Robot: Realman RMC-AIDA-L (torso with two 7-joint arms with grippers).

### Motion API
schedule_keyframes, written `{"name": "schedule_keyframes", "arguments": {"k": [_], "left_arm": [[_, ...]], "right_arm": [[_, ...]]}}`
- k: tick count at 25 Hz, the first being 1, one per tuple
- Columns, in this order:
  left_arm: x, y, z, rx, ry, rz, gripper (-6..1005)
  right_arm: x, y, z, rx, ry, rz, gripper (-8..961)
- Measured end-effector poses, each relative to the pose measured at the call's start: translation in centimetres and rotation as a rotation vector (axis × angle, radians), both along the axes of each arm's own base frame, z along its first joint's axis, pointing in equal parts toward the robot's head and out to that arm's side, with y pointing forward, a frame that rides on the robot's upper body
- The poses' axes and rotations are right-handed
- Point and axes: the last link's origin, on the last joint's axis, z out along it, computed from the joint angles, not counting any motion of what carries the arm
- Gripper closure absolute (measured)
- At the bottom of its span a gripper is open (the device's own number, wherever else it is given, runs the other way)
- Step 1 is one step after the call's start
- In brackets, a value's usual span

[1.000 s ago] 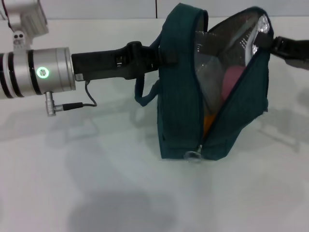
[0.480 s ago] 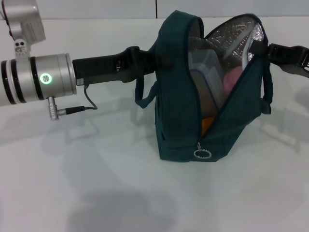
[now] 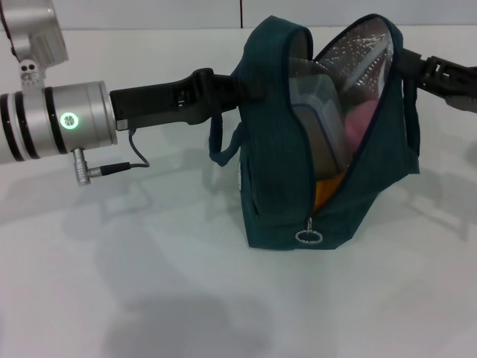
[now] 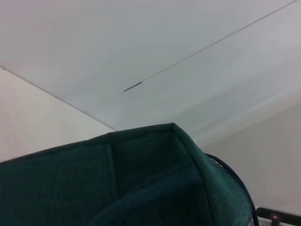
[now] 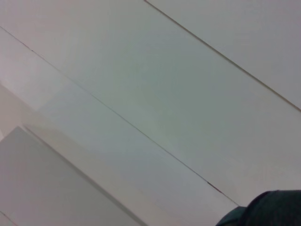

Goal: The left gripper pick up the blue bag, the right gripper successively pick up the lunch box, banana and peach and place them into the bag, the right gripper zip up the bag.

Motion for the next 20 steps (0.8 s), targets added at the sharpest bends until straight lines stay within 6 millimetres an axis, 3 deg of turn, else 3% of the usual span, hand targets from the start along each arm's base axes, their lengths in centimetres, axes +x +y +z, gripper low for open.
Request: {"name": "schedule_keyframes", "arguments": {"k": [11, 13, 16, 20], "left_arm": [[-0.5, -0.1, 0.0, 0.007, 0.005, 0.013, 956], [-0.6, -0.1, 0.0, 0.010, 0.007, 0.018, 956], [-0.6, -0.1, 0.0, 0.014, 0.010, 0.021, 956], [-0.8, -0.1, 0.0, 0.022, 0.010, 0.025, 956]], "right_arm": [[1.0, -1.8, 0.3, 0.021, 0.007, 0.035, 443], [0.9, -2.6, 0.5, 0.039, 0.008, 0.087, 400], [0.9, -4.3, 0.7, 0.085, -0.001, 0.206, 197], [1.5, -7.0, 0.2, 0.162, -0.043, 0.360, 113]]}}
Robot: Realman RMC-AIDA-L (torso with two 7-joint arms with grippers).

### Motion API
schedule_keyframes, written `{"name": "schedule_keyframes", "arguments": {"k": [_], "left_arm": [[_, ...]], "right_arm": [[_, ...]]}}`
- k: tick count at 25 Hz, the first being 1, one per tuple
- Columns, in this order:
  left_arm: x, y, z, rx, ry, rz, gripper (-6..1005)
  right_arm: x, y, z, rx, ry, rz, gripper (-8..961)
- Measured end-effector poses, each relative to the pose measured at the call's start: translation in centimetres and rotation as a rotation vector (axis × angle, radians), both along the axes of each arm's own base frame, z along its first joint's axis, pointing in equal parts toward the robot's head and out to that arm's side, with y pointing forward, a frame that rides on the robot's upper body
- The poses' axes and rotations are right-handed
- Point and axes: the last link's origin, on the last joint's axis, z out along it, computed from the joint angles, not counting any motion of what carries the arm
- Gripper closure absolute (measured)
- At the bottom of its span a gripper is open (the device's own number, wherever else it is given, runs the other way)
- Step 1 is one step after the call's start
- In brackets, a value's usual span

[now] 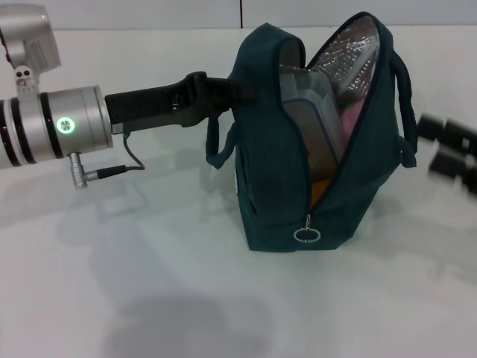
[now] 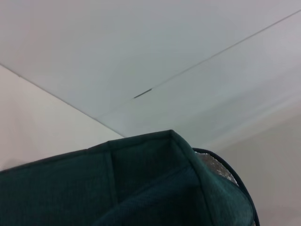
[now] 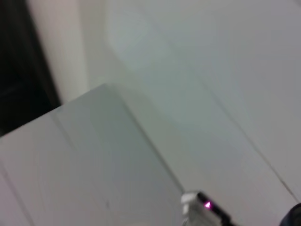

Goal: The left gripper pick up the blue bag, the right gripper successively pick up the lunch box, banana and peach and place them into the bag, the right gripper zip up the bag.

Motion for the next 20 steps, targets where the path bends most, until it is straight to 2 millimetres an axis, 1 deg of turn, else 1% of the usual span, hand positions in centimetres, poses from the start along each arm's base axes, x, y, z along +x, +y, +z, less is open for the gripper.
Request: {"name": "schedule_keyframes", "arguments": {"k": [1, 4, 7, 11, 16, 20], "left_arm": [[0.0, 0.0, 0.0, 0.003, -0.001, 0.000, 956], [0.0, 0.0, 0.1, 0.007, -0.003, 0.001, 956], [0.0, 0.0, 0.1, 0.009, -0.006, 0.002, 956], [0.0, 0.0, 0.1, 0.009, -0.007, 0.003, 956], [-0.1, 0.0, 0.1, 0.009, -0.007, 0.004, 956], [-0.1, 0.0, 0.1, 0.010, -0.009, 0.004, 956]], "right_arm": [[0.3, -0.7, -0.3, 0.015, -0.016, 0.025, 92], [0.9, -2.2, -2.2, 0.047, -0.087, 0.092, 93], [1.3, -2.8, -4.2, 0.057, -0.161, 0.131, 93], [2.2, -2.6, -6.3, 0.090, -0.237, 0.103, 94], [3.4, -1.7, -8.0, 0.119, -0.355, 0.045, 95], [3.3, -0.6, -9.0, 0.112, -0.422, 0.048, 95]]}}
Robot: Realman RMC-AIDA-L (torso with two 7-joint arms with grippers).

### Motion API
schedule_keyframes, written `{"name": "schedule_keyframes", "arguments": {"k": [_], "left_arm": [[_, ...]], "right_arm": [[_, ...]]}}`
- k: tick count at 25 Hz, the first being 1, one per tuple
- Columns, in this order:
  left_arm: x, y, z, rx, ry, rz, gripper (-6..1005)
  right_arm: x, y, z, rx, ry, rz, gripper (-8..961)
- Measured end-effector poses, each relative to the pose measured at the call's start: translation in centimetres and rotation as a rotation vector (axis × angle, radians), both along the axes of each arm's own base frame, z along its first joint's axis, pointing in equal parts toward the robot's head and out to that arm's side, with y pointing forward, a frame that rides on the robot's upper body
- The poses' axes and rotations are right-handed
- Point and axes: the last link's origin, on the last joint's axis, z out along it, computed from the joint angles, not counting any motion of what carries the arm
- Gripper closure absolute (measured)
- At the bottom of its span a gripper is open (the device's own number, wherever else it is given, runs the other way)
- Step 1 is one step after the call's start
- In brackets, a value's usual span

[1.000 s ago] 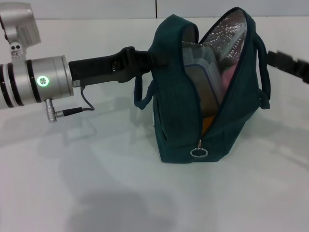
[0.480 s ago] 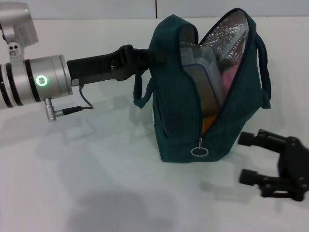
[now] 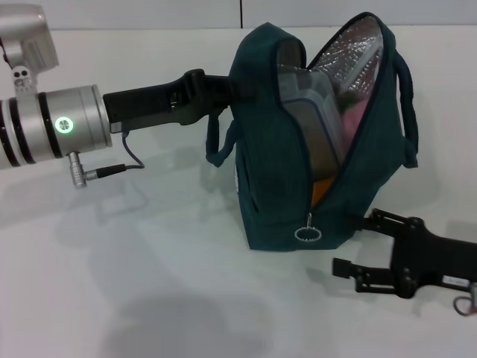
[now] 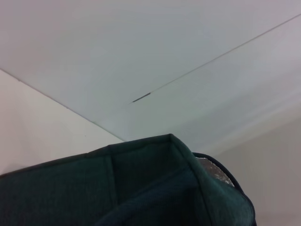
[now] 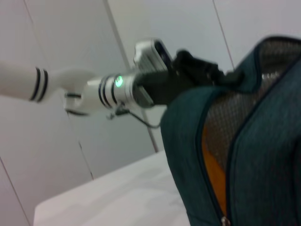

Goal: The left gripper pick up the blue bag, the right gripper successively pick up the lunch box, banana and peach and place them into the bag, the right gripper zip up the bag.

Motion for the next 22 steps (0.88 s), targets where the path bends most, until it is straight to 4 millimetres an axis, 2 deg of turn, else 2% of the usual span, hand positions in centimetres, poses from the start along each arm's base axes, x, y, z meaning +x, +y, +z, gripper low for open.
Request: {"name": "schedule_keyframes", "arguments": {"k": [9, 16, 22], "left_arm": [[0.3, 0.1, 0.0, 0.006, -0.008, -0.008, 956], [0.2, 0.1, 0.0, 0.009, -0.008, -0.006, 955], [0.2, 0.0, 0.0, 0.009, -0.008, -0.005, 955]], "right_arm": [[-1.9, 2.1, -1.8, -0.047, -0.025, 0.012, 99], [-2.2, 1.8, -1.8, -0.065, -0.008, 0.024, 103], [-2.2, 1.6, -1.9, -0.078, -0.006, 0.026, 196]]}}
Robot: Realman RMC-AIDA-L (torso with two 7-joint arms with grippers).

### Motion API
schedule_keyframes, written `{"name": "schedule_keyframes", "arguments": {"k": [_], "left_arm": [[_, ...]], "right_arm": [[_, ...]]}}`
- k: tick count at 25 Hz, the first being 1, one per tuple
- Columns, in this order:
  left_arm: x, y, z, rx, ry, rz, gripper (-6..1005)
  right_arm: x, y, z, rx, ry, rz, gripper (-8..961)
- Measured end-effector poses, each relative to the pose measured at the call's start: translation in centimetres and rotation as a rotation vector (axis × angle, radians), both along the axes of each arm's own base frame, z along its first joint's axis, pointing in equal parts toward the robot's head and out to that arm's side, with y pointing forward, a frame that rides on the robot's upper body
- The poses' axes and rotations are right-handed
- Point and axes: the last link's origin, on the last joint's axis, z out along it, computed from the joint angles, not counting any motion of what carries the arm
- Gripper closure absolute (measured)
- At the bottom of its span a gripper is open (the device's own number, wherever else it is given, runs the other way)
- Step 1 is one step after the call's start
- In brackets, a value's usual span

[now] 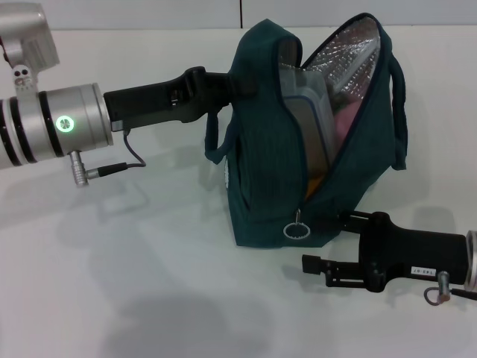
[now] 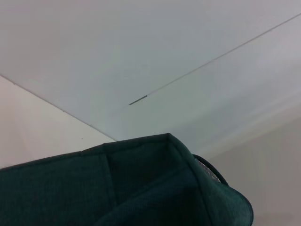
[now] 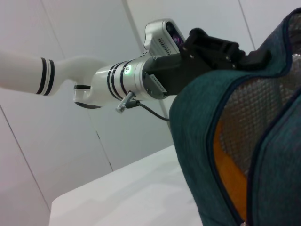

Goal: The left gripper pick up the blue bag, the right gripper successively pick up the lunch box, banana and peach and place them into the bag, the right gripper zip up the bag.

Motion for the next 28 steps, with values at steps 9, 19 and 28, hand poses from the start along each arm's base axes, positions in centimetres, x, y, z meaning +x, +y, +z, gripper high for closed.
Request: {"name": "schedule_keyframes", "arguments": {"k": [9, 19, 28], "left_arm": [[0.0, 0.0, 0.0, -0.001, 0.000, -0.003, 955], [0.1, -0.1, -0.1, -0.004, -0.001, -0.007, 955], [-0.1, -0.3, -0.1, -0.001, -0.008, -0.006, 955]], "right_arm": [[-0.2, 0.2, -0.4, -0.015, -0.017, 0.003, 191], [-0.8, 0.4, -0.8, -0.046, -0.023, 0.018, 231], [-0.9, 1.0, -0.4, -0.007, 0.013, -0.026, 266]]}}
